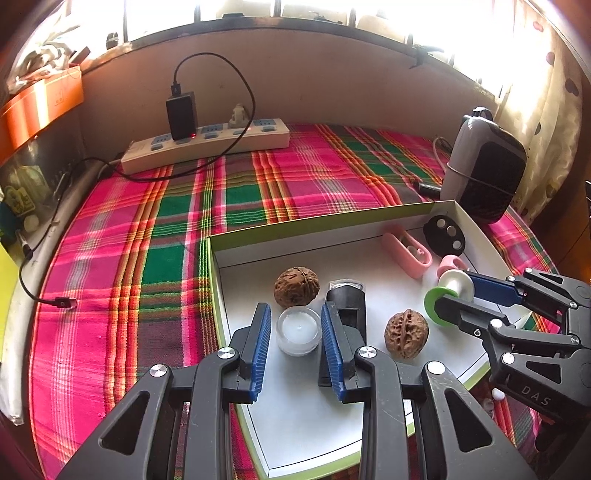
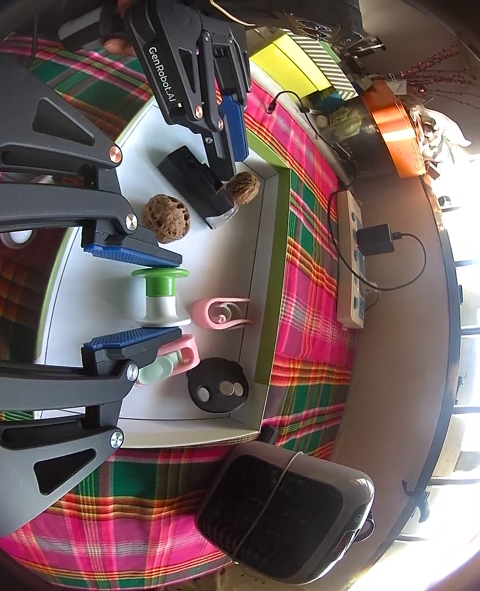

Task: Organize objects
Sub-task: 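Carry the white cup with the left tool while the right tool carries the spool into the box, then open the left tool to release the white cup while the right tool releases the spool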

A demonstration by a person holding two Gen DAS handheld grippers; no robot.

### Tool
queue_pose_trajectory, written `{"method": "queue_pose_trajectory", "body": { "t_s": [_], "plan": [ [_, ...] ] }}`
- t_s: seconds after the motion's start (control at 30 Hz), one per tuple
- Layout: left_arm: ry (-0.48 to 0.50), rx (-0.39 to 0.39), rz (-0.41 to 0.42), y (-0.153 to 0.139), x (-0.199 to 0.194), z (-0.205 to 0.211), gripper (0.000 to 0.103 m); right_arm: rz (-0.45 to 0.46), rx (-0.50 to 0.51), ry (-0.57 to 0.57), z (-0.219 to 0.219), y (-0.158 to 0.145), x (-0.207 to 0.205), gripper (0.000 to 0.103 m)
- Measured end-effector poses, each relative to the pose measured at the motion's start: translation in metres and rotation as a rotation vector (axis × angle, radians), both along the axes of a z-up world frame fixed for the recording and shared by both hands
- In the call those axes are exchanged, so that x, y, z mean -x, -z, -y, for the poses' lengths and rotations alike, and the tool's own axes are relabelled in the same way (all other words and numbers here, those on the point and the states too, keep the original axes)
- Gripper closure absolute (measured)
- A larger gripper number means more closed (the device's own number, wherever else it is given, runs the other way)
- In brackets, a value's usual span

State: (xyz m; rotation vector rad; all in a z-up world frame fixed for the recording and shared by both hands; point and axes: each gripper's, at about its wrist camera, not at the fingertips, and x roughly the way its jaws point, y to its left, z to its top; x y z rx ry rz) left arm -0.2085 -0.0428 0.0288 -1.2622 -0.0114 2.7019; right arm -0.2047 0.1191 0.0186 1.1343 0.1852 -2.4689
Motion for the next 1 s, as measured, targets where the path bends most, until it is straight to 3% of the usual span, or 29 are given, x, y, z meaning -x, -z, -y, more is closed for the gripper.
{"method": "queue_pose_trajectory", "body": {
  "t_s": [1.0],
  "plan": [
    [0.005,-0.010,0.006,0.0004,-0.0007,-0.0002,0.077,-0.008,0.001,0.000,-0.0022,0.0017,-0.0006,0.070]
  ]
}}
